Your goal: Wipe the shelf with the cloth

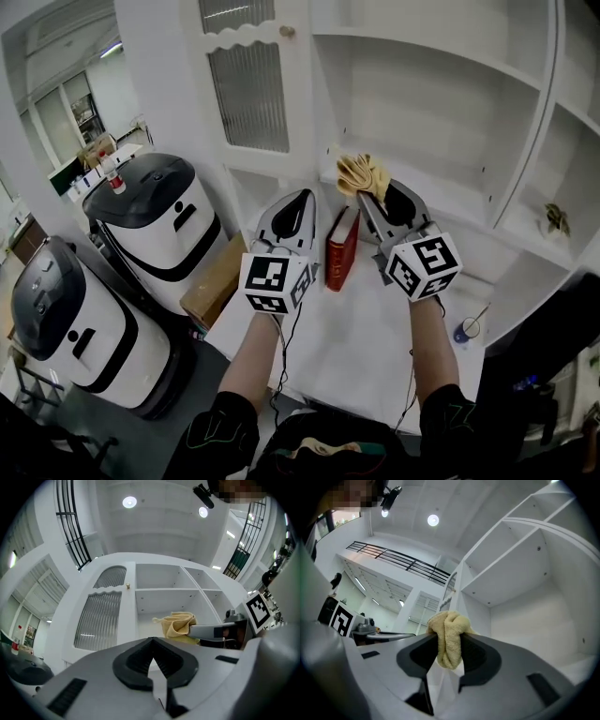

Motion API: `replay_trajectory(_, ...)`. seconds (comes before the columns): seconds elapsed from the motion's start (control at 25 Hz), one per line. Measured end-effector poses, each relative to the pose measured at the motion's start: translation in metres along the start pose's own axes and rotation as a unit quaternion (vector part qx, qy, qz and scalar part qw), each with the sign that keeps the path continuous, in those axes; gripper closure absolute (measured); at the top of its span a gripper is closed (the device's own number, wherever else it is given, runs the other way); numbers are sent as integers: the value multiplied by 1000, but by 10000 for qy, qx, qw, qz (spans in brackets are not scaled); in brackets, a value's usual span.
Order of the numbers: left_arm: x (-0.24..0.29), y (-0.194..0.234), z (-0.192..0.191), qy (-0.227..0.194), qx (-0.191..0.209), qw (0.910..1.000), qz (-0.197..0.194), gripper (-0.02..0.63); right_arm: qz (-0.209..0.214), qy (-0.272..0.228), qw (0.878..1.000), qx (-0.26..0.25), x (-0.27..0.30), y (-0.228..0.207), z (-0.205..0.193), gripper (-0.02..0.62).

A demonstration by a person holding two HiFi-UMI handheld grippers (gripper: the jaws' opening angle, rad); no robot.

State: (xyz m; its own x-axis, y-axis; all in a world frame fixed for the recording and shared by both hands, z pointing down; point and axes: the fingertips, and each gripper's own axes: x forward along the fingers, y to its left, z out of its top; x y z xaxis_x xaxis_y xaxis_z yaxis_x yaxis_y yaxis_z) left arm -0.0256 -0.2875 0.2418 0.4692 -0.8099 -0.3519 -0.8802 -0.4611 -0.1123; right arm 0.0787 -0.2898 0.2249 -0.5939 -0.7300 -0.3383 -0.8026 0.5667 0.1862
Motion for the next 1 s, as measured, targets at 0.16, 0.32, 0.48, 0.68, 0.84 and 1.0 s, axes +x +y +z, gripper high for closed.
replay_trajectory(0.16, 17, 6, 23, -253, 118, 9994, -184, 607, -150, -162, 9994, -284, 22, -18, 27, 459)
replay_trajectory(0.32, 31, 12, 37, -448, 238, 9982, -322, 607, -158, -277, 9976, -622, 43, -27, 49, 459)
replay_trajectory(0.48, 42, 15, 48, -581, 715, 9951, -364, 607, -253, -273, 9959, -829, 65, -41, 62, 459)
replay_trajectory(0.68, 51, 23, 58, -761, 123, 9949, -654, 607, -419, -121, 9966, -705, 99, -63, 66, 459)
replay_trajectory(0.84, 60, 26, 61, -849, 558, 9933, -553, 607, -682, 17, 9952, -698, 124, -88, 69, 459)
replay_trajectory(1.0, 68, 30, 61, -895, 536, 9929, -579, 607, -911, 220, 9910, -951, 152, -106, 71, 460)
